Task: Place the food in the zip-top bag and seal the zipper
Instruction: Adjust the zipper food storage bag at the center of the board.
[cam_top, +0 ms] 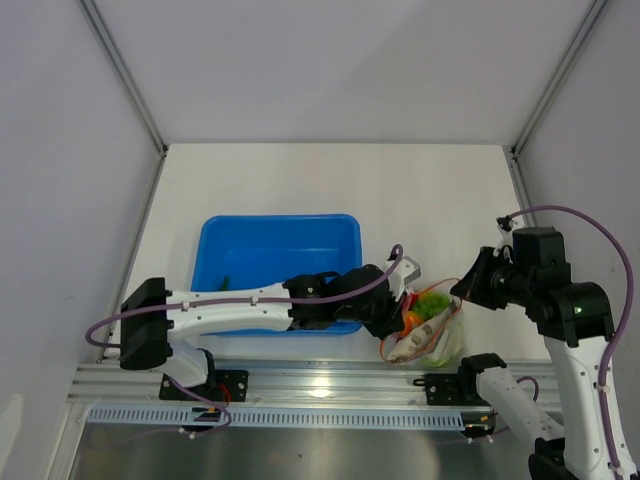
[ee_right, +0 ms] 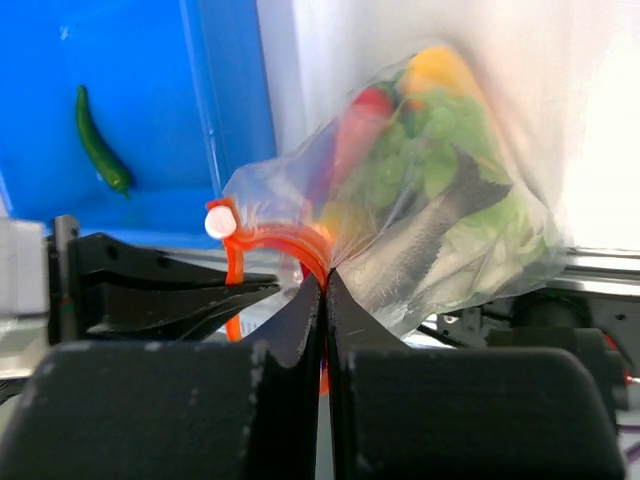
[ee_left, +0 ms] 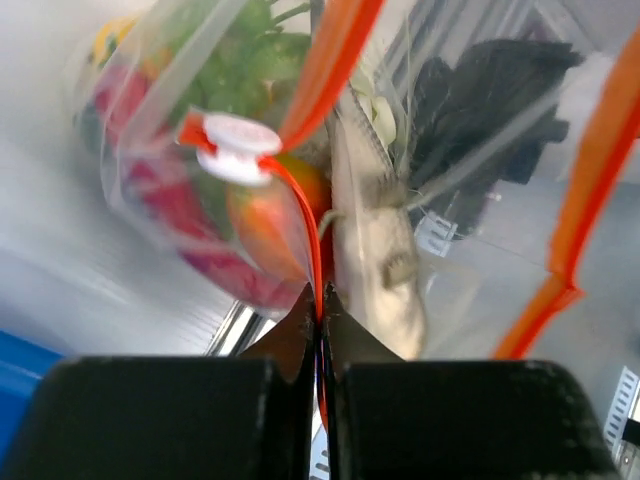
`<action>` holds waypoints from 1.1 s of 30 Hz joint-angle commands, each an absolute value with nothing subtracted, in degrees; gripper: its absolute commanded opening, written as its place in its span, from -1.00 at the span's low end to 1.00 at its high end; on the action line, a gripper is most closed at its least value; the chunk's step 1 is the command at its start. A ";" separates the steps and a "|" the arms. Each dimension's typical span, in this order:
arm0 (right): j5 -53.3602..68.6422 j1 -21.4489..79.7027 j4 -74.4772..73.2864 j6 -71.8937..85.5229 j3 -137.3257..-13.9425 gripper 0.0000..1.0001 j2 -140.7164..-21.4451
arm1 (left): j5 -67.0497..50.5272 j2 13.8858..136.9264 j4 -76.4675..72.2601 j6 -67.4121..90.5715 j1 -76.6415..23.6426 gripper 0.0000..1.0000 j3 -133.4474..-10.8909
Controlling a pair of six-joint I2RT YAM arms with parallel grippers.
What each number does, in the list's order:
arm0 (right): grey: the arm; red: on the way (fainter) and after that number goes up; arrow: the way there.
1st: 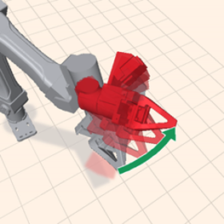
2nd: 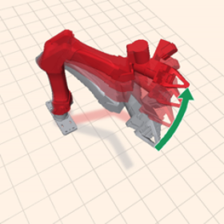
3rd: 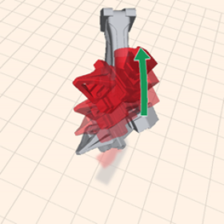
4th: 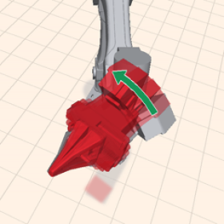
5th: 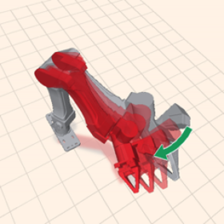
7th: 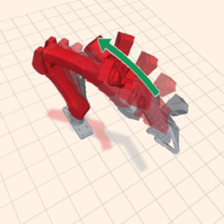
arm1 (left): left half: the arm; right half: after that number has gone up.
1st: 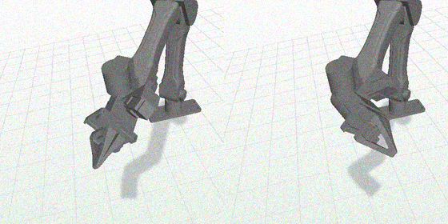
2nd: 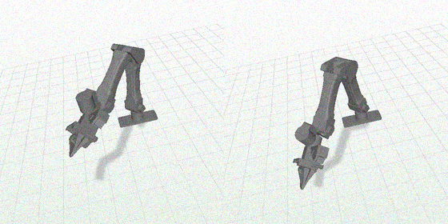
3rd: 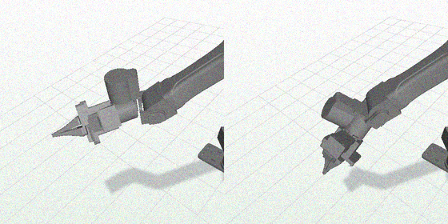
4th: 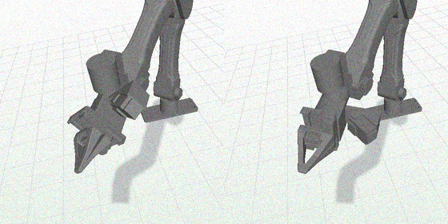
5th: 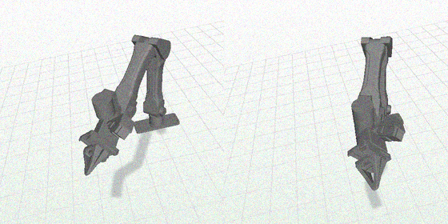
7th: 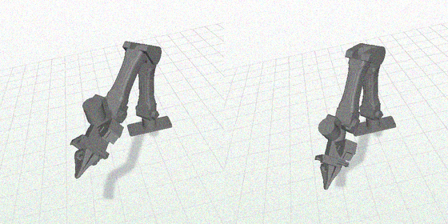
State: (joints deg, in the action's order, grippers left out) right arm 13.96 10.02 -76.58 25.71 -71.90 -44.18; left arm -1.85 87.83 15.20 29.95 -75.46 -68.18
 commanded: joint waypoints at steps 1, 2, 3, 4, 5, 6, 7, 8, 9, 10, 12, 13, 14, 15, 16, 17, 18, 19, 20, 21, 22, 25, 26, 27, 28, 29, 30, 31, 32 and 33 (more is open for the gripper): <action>9.68 10.46 -76.29 24.61 -77.86 -1.00 -44.91 | -0.88 84.65 14.07 27.69 -75.06 -0.99 -72.86; 8.36 10.55 -76.55 24.61 -79.00 -1.00 -44.91 | -1.92 81.94 10.41 27.77 -74.88 -0.99 -73.04; 5.74 10.55 -76.99 24.52 -81.19 -1.00 -44.91 | -3.59 80.52 7.15 28.12 -74.71 -0.99 -72.43; 4.76 10.63 -77.08 24.43 -82.17 -1.00 -44.83 | -7.52 78.94 3.12 30.56 -74.36 -0.99 -71.03; 4.22 10.63 -76.99 24.43 -82.79 -1.00 -44.82 | -9.30 76.75 -5.71 32.33 -73.40 -0.99 -68.58; 4.22 10.90 -76.64 24.35 -82.53 -1.00 -44.82 | -10.88 76.29 -8.41 34.26 -72.87 -0.99 -66.64; 5.78 11.07 -76.38 24.52 -81.75 -1.00 -44.91 | -12.20 76.46 -9.31 36.54 -72.17 -0.99 -66.71; 6.84 11.07 -76.12 24.78 -80.61 -1.00 -45.09 | -12.22 76.99 -8.79 36.91 -70.94 -0.99 -66.80; 7.81 11.07 -74.81 25.05 -78.86 -1.00 -45.00 | -12.48 79.34 -6.53 37.44 -70.23 -0.99 -66.54; 9.21 11.07 -73.32 25.57 -73.88 -1.00 -44.22 | -16.48 80.67 -7.20 40.75 -67.79 -0.99 -62.10; 9.84 11.07 -70.24 26.54 -68.49 -1.00 -43.16 | -21.68 82.96 -20.99 46.99 -65.57 -0.99 -57.50; 10.63 11.07 -69.70 26.80 -64.73 -1.00 -43.07 | -22.67 82.97 -24.49 50.68 -65.39 -0.99 -55.04; 12.98 11.07 -69.18 27.42 -63.56 -1.00 -43.07 | -22.07 82.88 -25.30 50.71 -65.74 -0.99 -55.37; 13.96 11.07 -68.13 27.86 -62.67 -1.00 -42.81 | -21.54 82.79 -23.22 50.02 -66.00 -0.99 -55.72; 14.84 11.07 -67.59 28.12 -62.32 -1.00 -42.45 | -21.10 82.62 -22.25 48.53 -66.35 -0.99 -56.42; 15.03 11.07 -67.24 28.65 -62.58 -1.00 -42.28 | -21.01 82.70 -21.45 47.99 -66.36 -0.99 -56.86; 15.03 11.07 -67.24 28.65 -63.19 -1.00 -42.36 | -20.92 82.36 -19.88 46.86 -66.36 -0.99 -57.47; 15.12 11.07 -67.41 28.48 -63.98 -1.00 -42.54 | -20.40 82.09 -18.73 45.98 -66.36 -0.99 -57.92; 14.94 11.07 -67.50 28.30 -65.20 -1.00 -42.97 | -19.43 81.92 -17.50 45.36 -66.36 -0.99 -58.35; 14.77 11.07 -67.41 28.04 -65.48 -1.00 -43.15 | -19.08 81.83 -16.45 43.96 -66.36 -0.99 -59.06; 14.68 11.07 -67.15 28.04 -65.39 -1.00 -43.24 | -18.55 82.00 -13.91 42.90 -66.10 -0.99 -59.93; 15.82 11.07 -66.18 28.74 -63.81 -1.00 -44.03 | -17.05 82.62 -5.83 38.42 -66.18 -0.99 -63.96; 16.08 11.07 -66.01 28.74 -63.90 -1.00 -43.95 | -16.70 81.75 -5.54 38.06 -66.53 -0.99 -64.07; 15.82 11.07 -65.83 28.83 -63.81 -1.00 -43.68 | -14.18 80.78 -5.45 36.93 -67.40 -0.99 -63.20; 15.39 11.07 -65.48 28.83 -63.81 -1.00 -43.42 | -13.02 79.90 -4.32 36.04 -67.59 -0.99 -63.11; 14.86 11.07 -65.30 28.74 -63.90 -1.00 -43.33 | -11.96 79.37 -2.91 35.25 -67.59 -0.99 -63.37; 14.59 11.07 -65.30 28.65 -63.64 -1.00 -43.42 | -11.26 79.54 -1.07 34.11 -67.41 -0.99 -64.41; 14.85 11.07 -65.22 28.74 -63.46 -1.00 -43.59 | -10.55 79.72 1.82 33.23 -67.15 -0.99 -64.95; 15.20 11.07 -64.95 28.65 -63.37 -1.00 -43.94 | -9.76 78.93 5.24 32.27 -67.50 -0.99 -65.56; 15.90 11.07 -64.69 28.74 -63.20 -1.00 -44.12 | -7.32 78.14 5.71 30.78 -68.37 -0.99 -65.65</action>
State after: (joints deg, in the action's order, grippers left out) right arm 14.59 10.81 -67.33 28.47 -62.81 -43.94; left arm -12.75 81.58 -1.08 36.47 -67.22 -62.52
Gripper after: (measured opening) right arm 0.006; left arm 0.005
